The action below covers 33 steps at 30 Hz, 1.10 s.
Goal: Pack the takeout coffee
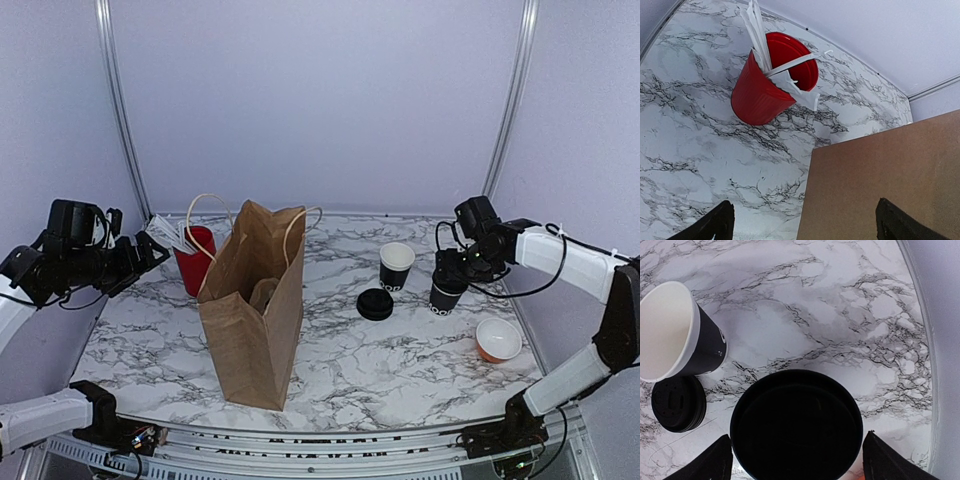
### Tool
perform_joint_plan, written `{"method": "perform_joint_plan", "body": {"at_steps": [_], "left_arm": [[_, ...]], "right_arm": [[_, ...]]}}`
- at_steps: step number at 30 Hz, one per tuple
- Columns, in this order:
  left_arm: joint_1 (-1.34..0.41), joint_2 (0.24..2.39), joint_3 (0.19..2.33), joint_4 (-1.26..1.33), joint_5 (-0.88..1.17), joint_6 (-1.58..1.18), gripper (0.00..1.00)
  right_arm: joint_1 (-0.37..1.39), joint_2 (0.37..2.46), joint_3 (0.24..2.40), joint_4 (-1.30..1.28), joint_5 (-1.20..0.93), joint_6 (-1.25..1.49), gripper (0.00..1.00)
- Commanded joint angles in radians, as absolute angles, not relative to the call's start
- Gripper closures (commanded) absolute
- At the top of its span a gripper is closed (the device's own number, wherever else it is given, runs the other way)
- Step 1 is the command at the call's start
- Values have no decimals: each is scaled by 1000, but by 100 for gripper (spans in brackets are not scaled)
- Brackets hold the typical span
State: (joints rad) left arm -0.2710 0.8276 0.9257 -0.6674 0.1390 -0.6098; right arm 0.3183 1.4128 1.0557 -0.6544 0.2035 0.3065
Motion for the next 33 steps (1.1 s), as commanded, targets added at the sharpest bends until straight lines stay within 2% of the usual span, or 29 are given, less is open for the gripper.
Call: {"method": "perform_joint_plan", "body": {"at_steps": [1,23,33], "left_arm": [[-266,807,904,-640,165,-617,1],[-267,816,891,-631,286,-591,1],[-302,806,888,-613,352,-582,1]], "right_arm": [[304,1433,1088,-613,196,299,15],[304,1470,1057,-598,176,315,25],[303,1435,1094,-641,183,308,37]]}}
